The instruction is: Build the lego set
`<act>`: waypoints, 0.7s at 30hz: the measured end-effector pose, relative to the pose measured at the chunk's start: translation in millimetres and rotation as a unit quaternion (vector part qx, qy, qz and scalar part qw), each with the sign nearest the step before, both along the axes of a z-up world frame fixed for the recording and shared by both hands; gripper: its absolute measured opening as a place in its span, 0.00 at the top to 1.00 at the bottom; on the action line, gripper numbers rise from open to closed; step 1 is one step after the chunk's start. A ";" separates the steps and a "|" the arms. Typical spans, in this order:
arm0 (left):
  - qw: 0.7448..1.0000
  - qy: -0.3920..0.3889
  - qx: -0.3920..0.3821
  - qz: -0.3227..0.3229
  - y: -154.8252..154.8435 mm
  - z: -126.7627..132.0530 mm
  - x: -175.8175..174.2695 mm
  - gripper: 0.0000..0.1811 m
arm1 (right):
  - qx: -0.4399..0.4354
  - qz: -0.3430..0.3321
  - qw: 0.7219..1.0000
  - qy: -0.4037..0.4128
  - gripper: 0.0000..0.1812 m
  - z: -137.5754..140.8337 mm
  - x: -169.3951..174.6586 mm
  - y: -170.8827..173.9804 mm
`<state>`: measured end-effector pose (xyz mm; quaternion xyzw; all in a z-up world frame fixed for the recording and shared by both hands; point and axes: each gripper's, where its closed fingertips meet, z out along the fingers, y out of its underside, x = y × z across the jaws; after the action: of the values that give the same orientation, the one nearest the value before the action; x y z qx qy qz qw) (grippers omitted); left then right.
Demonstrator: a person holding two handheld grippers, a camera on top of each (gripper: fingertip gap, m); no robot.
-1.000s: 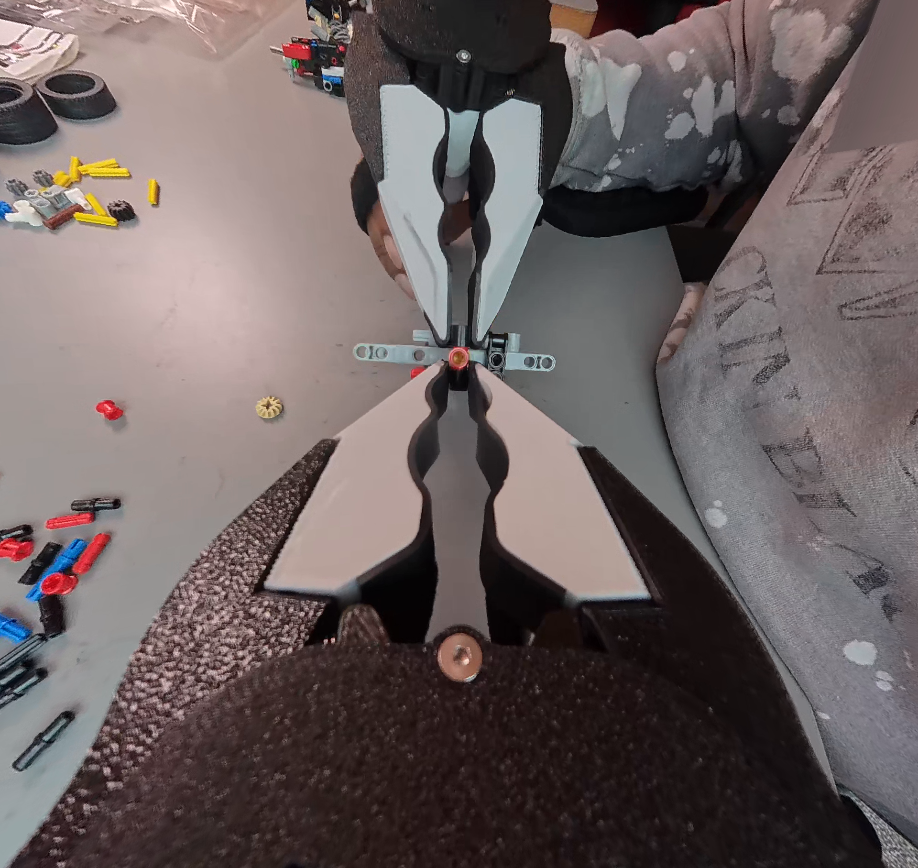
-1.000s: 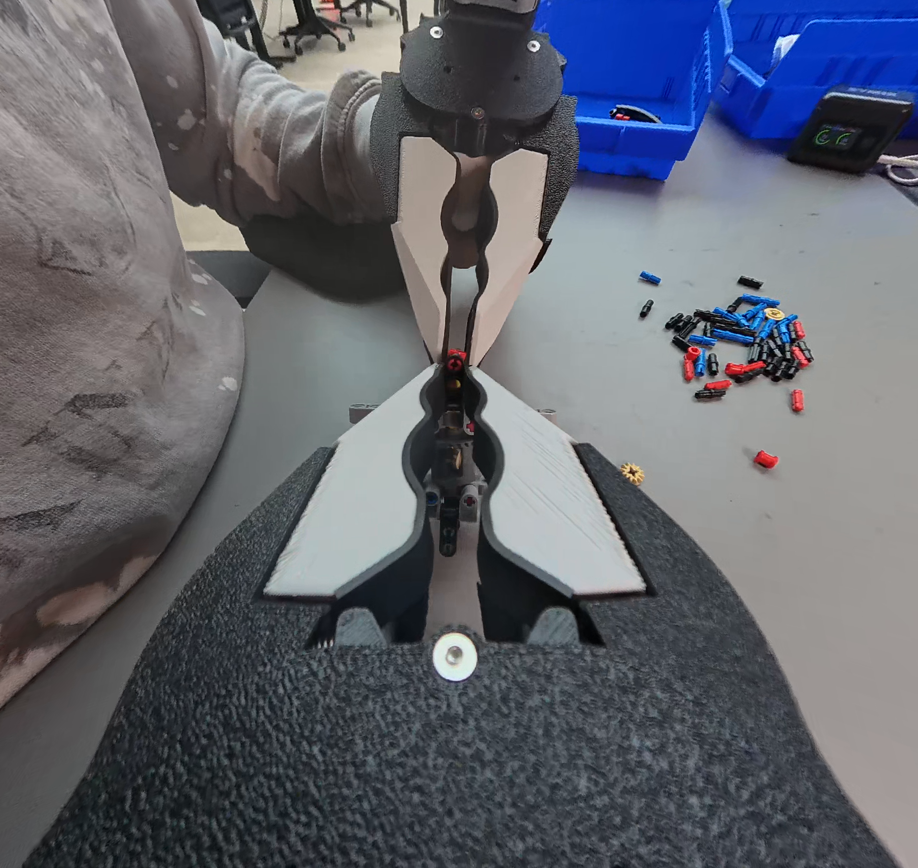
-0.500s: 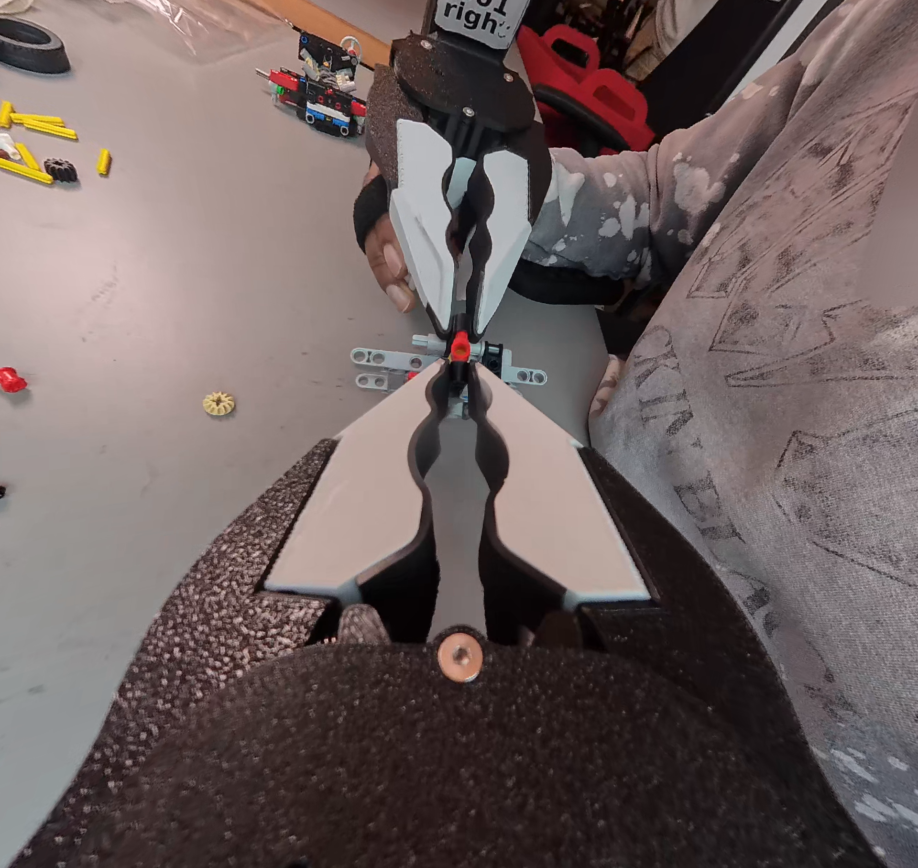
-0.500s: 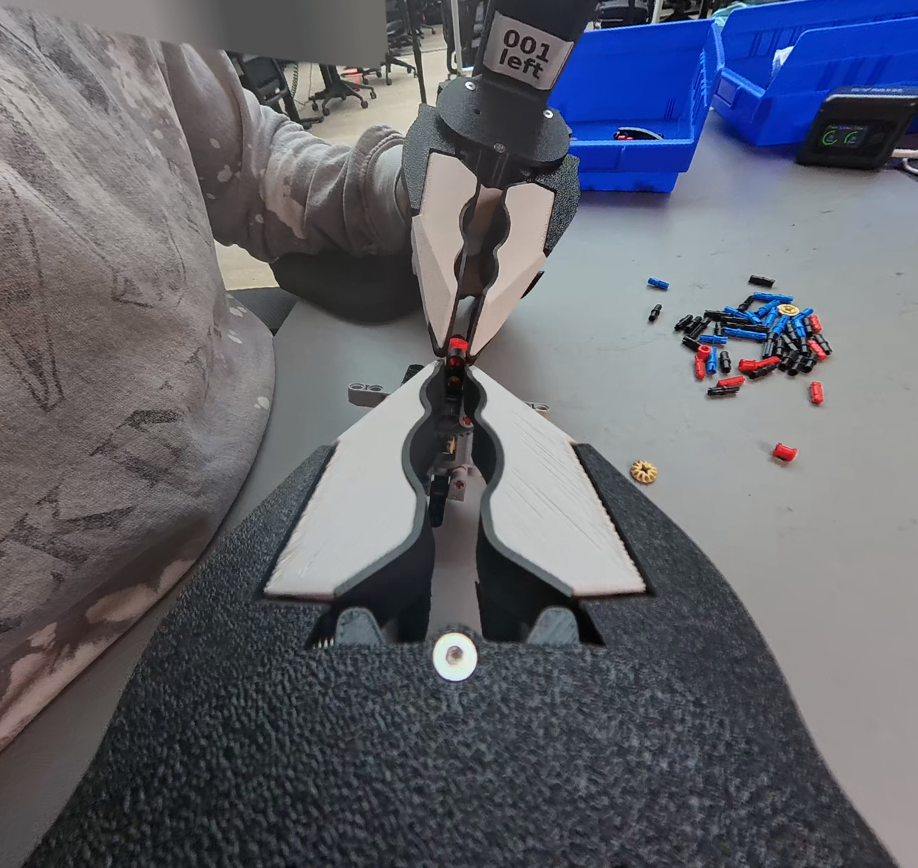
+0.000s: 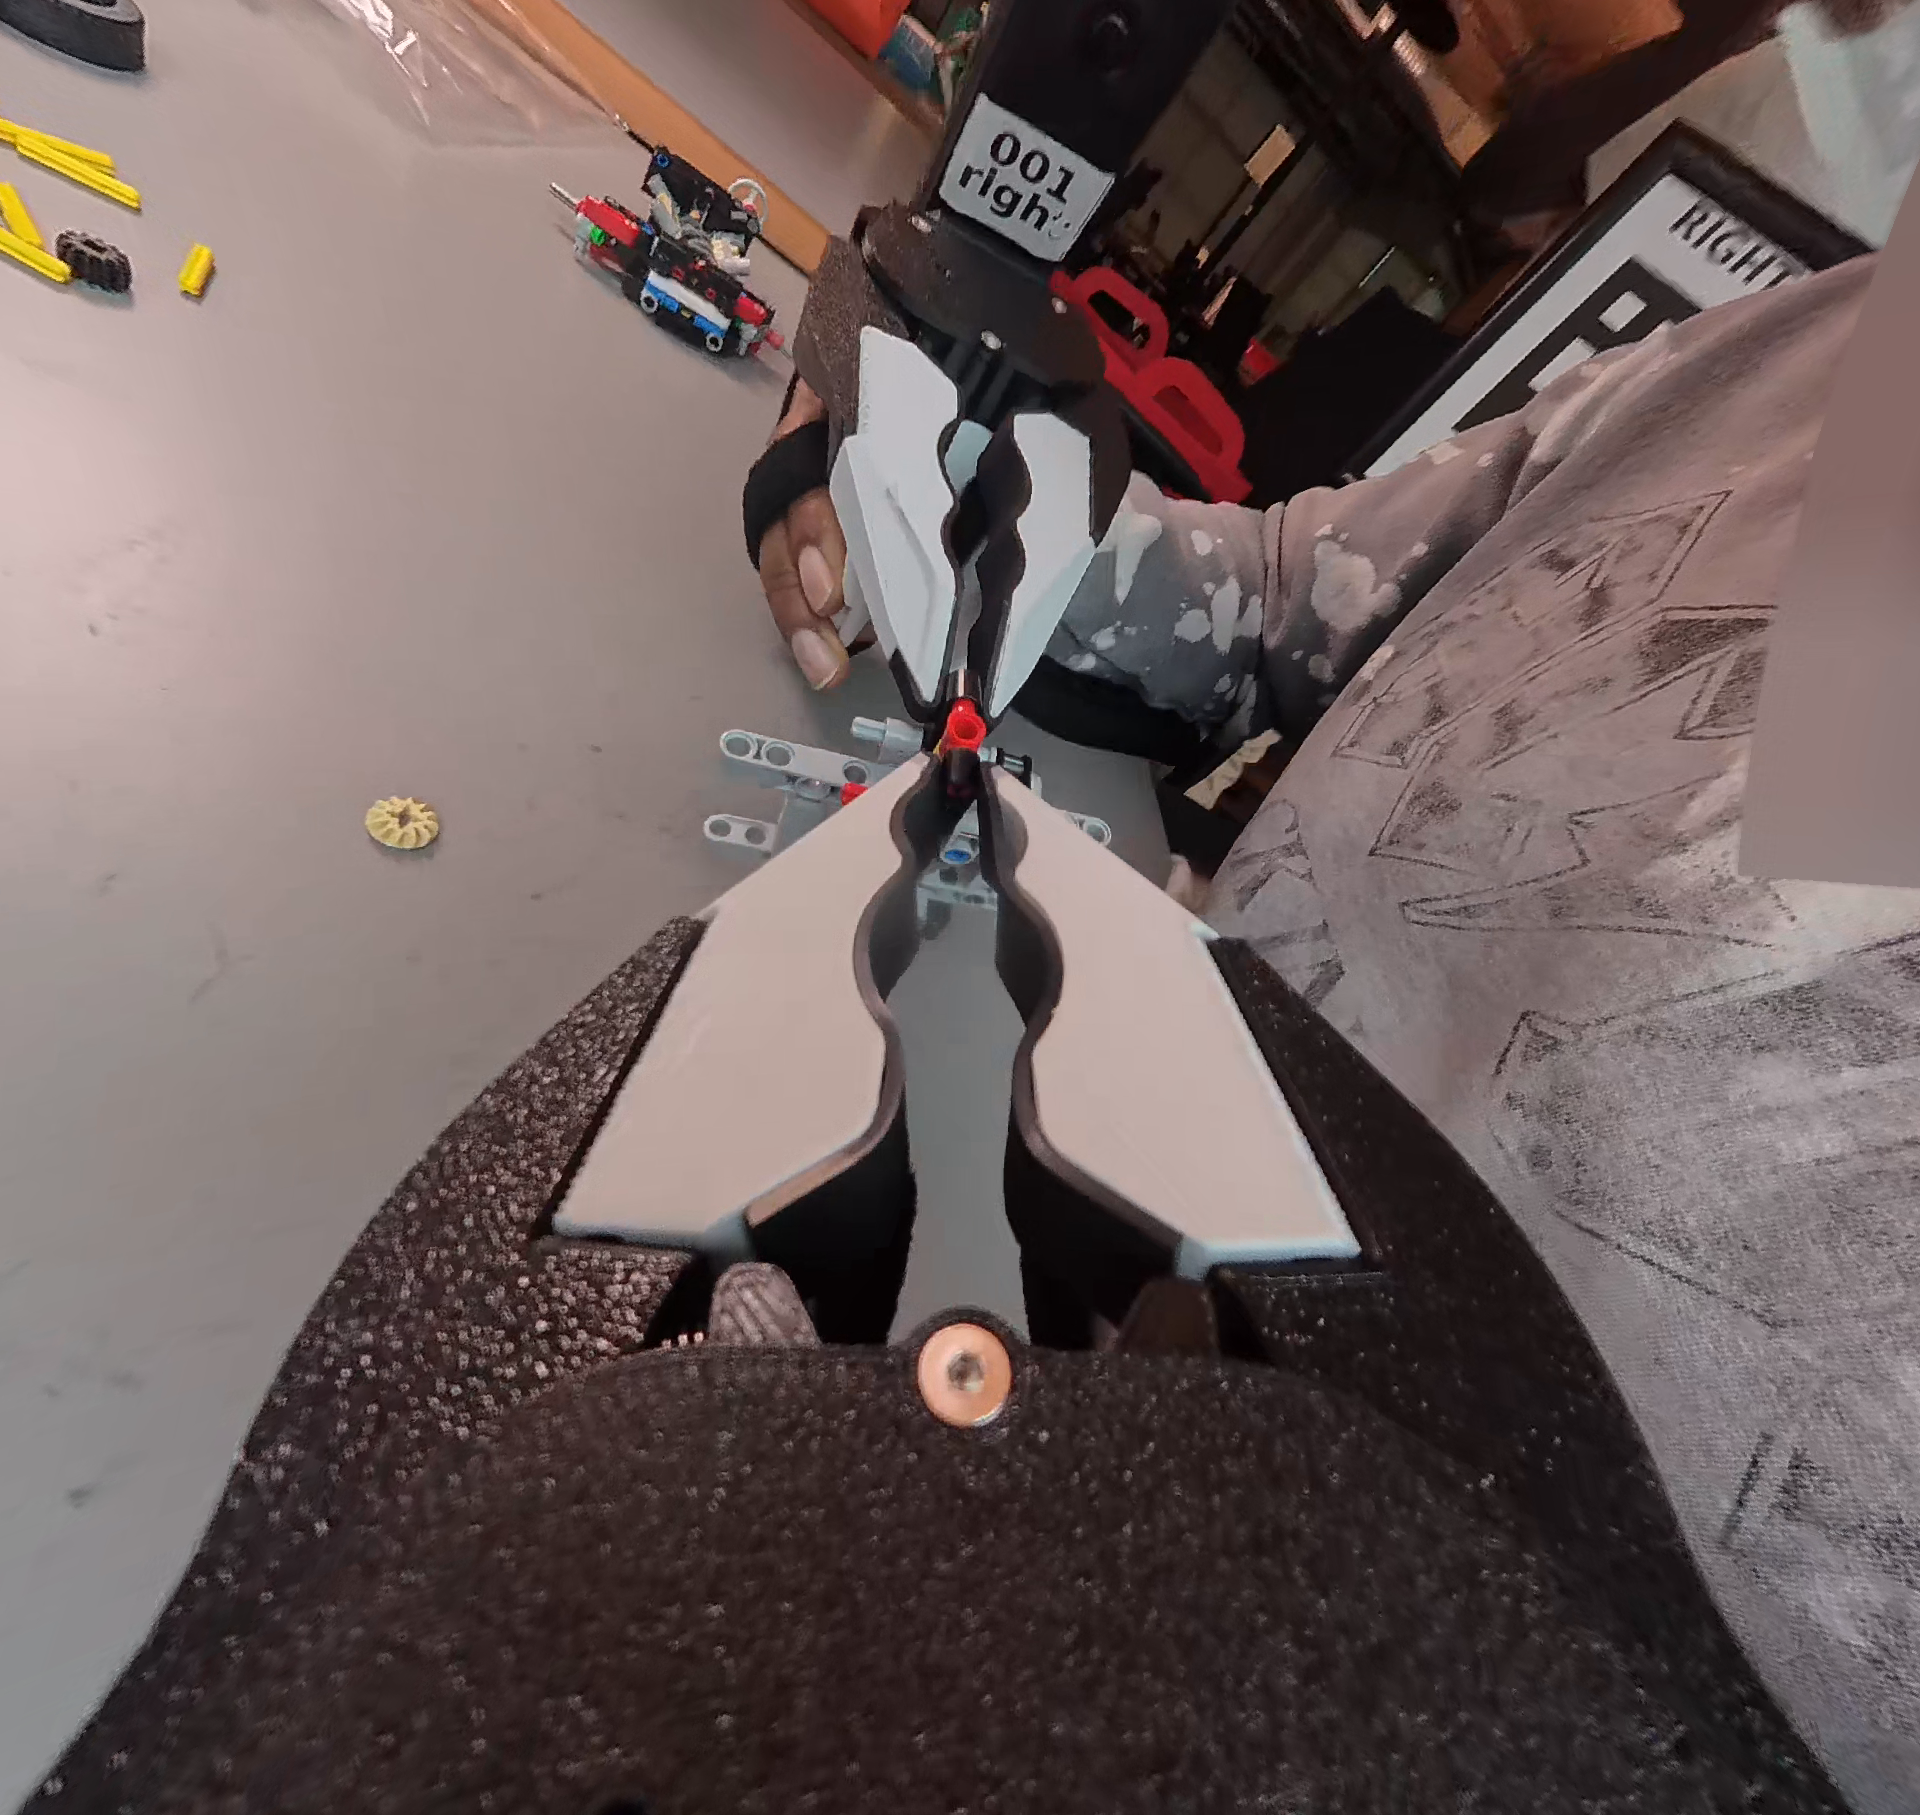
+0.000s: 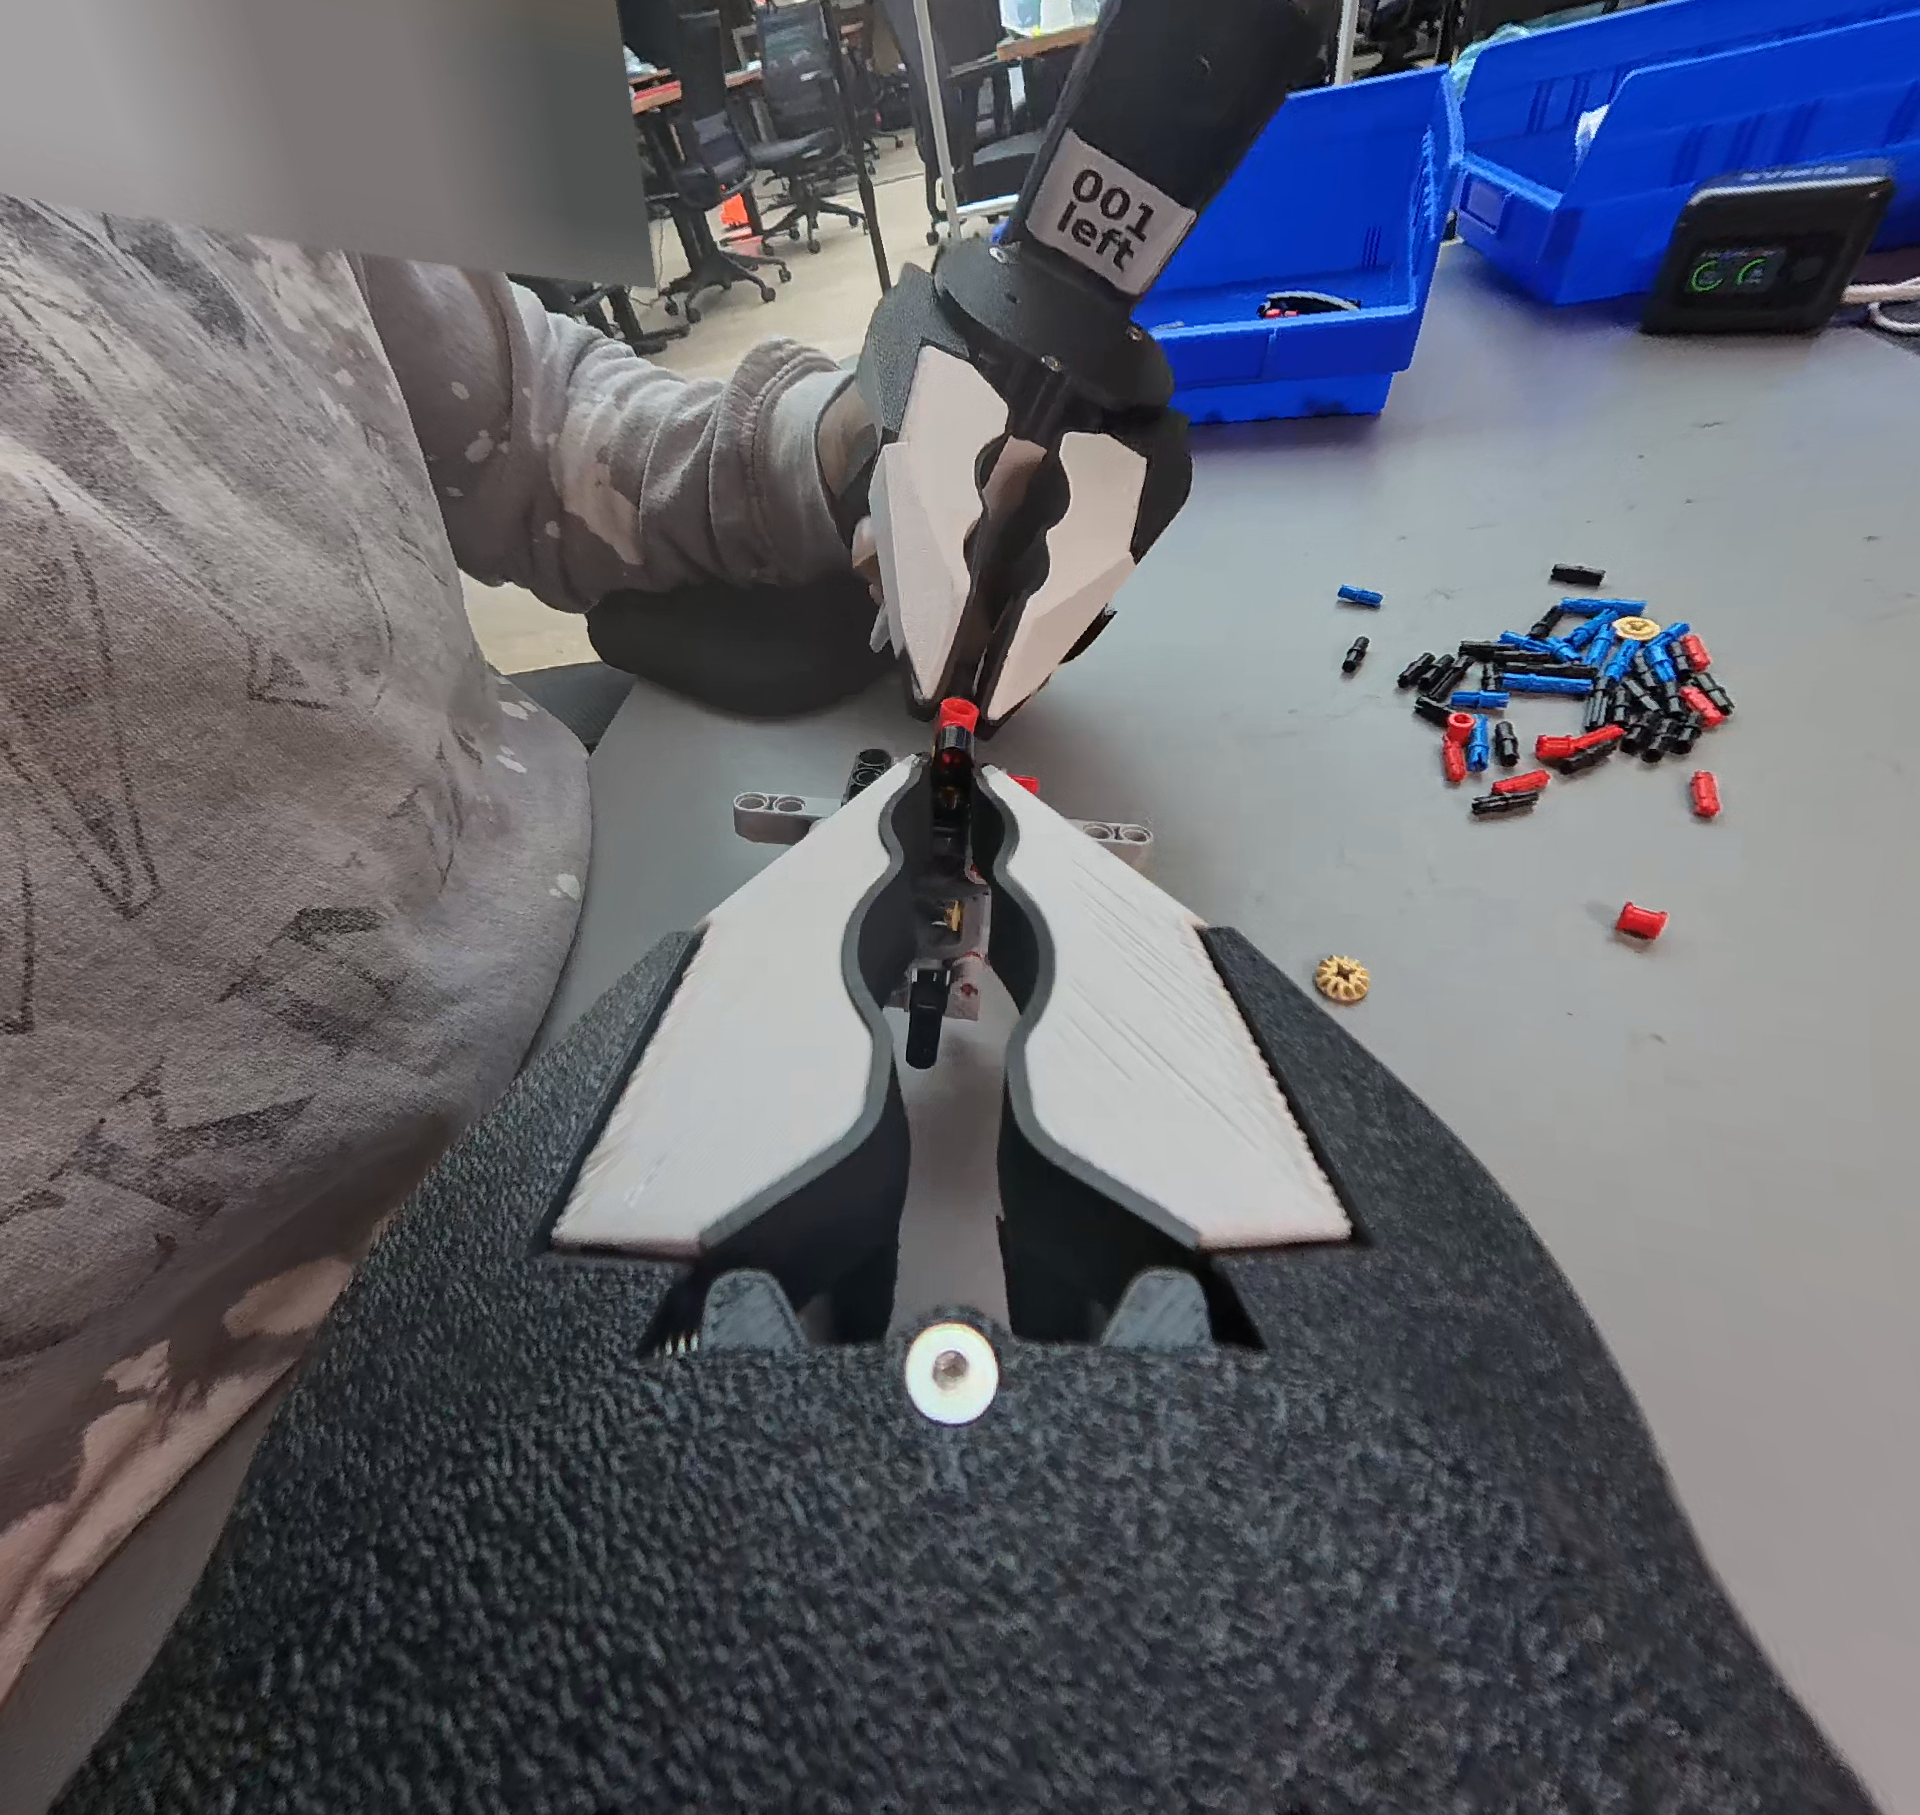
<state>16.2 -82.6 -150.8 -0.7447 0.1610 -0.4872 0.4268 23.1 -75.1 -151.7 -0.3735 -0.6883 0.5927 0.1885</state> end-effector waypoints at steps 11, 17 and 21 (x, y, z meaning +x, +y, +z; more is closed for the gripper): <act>0.977 0.201 0.065 -0.023 -3.1 -17.4 7.3 0.97 | 0.059 0.007 0.998 -0.031 0.96 -9.8 -2.9 -10.7; 0.993 0.101 0.065 -0.014 -6.2 -3.7 8.8 0.97 | 0.006 0.005 1.000 -0.005 0.96 2.8 -0.7 -12.7; 0.996 0.069 0.057 -0.010 -5.5 -0.9 7.7 0.97 | -0.001 0.005 1.000 -0.003 0.96 4.5 -0.5 -11.4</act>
<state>24.0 -88.1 -151.7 -0.7494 0.2253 -0.4286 0.4516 22.6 -86.4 -147.2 -0.3717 -0.6902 0.5934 0.1829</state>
